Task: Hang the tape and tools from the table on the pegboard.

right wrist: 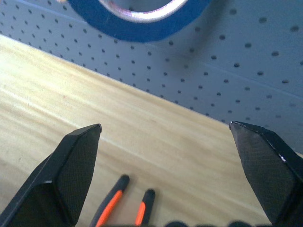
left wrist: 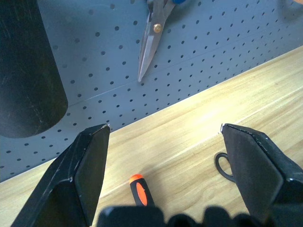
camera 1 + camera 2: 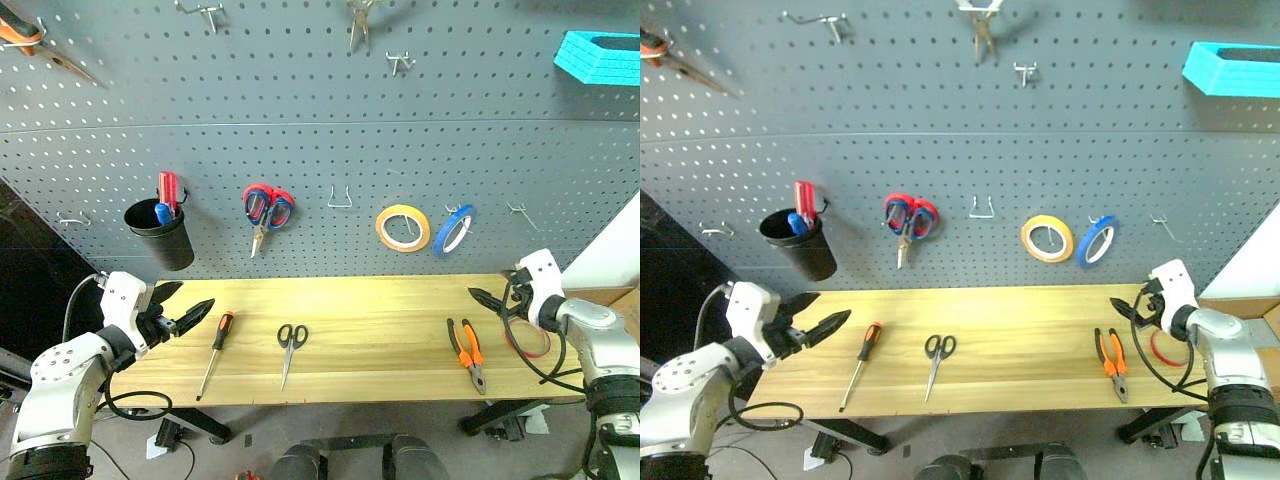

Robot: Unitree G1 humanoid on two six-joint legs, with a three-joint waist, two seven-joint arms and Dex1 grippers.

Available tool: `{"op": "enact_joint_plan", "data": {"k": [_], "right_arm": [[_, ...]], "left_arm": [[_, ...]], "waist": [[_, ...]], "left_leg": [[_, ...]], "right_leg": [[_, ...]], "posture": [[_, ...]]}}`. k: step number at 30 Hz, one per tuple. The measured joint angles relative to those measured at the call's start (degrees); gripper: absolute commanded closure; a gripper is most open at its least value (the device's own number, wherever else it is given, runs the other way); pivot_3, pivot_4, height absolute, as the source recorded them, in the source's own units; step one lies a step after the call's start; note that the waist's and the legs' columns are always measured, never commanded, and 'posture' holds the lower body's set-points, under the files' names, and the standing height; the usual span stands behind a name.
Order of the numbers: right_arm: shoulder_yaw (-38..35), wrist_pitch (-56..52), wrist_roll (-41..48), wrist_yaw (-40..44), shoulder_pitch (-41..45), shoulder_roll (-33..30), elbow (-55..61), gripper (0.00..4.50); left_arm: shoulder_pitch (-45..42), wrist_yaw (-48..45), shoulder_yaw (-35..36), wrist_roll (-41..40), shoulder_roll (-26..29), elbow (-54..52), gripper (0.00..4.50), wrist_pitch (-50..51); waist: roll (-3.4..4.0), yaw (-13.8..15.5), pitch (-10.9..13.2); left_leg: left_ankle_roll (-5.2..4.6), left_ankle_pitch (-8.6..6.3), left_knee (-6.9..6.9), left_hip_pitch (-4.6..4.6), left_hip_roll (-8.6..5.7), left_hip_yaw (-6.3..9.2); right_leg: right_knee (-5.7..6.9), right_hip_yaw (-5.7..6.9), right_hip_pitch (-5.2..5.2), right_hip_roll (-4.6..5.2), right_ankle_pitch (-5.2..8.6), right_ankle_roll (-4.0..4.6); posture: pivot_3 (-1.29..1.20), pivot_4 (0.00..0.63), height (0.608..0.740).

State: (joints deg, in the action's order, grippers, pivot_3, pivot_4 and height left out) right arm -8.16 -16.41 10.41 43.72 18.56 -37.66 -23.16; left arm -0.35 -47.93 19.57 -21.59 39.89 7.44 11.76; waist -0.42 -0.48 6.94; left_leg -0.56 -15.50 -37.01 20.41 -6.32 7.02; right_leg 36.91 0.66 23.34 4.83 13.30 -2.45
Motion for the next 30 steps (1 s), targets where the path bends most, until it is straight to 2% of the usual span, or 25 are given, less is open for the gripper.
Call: {"op": "enact_joint_plan", "data": {"k": [12, 18, 21, 24, 30], "right_arm": [[0.03, -4.31, -0.28, -0.08, -1.77, -1.19, 1.92, 0.0], [0.98, -10.11, -2.03, -1.82, -2.13, -2.31, 2.63, 0.0], [0.98, -13.52, -2.52, -3.69, -1.71, -2.35, 1.33, 0.0], [1.15, -15.64, -3.25, -6.22, 0.51, -2.09, -2.42, 0.0], [0.67, -18.1, -3.37, -9.02, 3.35, -0.65, -6.37, 0.0]], "left_arm": [[2.19, -3.53, 0.09, -3.11, 0.77, -3.11, 0.49, 5.26], [-1.5, -7.01, -9.9, -1.33, -0.92, -5.21, 0.49, 6.57], [-6.18, -7.66, -18.36, 3.81, -4.96, -3.4, 0.49, 3.51], [-11.7, -7.02, -26.28, 8.19, -12.76, 0.81, 0.49, -0.39], [-19.17, -6.44, -35.97, 13.59, -23.68, 7.03, 0.49, -4.4]], "waist": [[-0.15, -0.08, 1.51], [-0.23, -0.08, 2.37], [-0.26, -0.26, 2.68], [-0.4, -0.59, 2.98], [-0.81, -2.18, 4.48]], "left_leg": [[0.0, -0.01, -0.01, 0.31, 0.01, 0.0], [0.0, 0.0, -0.03, 0.37, 0.0, 0.0], [-0.01, -0.01, -0.04, 0.38, -0.01, -0.05], [-0.02, -0.01, -0.05, 0.41, -0.03, -0.16], [-0.11, -0.06, -0.06, 0.44, 0.03, -0.38]], "right_leg": [[-0.03, 0.02, 0.27, 0.01, -0.14, 0.24], [-0.05, 0.05, 0.27, 0.04, -0.14, 0.23], [-0.08, 0.03, 0.26, 0.06, -0.17, 0.27], [-0.13, -0.01, 0.26, 0.09, -0.23, 0.21], [-0.15, -0.1, 0.31, 0.11, -0.25, 0.19]], "posture": [[-0.09, 0.162, 0.74], [-0.13, 0.189, 0.74], [-0.15, 0.198, 0.74], [-0.17, 0.219, 0.74], [-0.18, 0.254, 0.74]]}}
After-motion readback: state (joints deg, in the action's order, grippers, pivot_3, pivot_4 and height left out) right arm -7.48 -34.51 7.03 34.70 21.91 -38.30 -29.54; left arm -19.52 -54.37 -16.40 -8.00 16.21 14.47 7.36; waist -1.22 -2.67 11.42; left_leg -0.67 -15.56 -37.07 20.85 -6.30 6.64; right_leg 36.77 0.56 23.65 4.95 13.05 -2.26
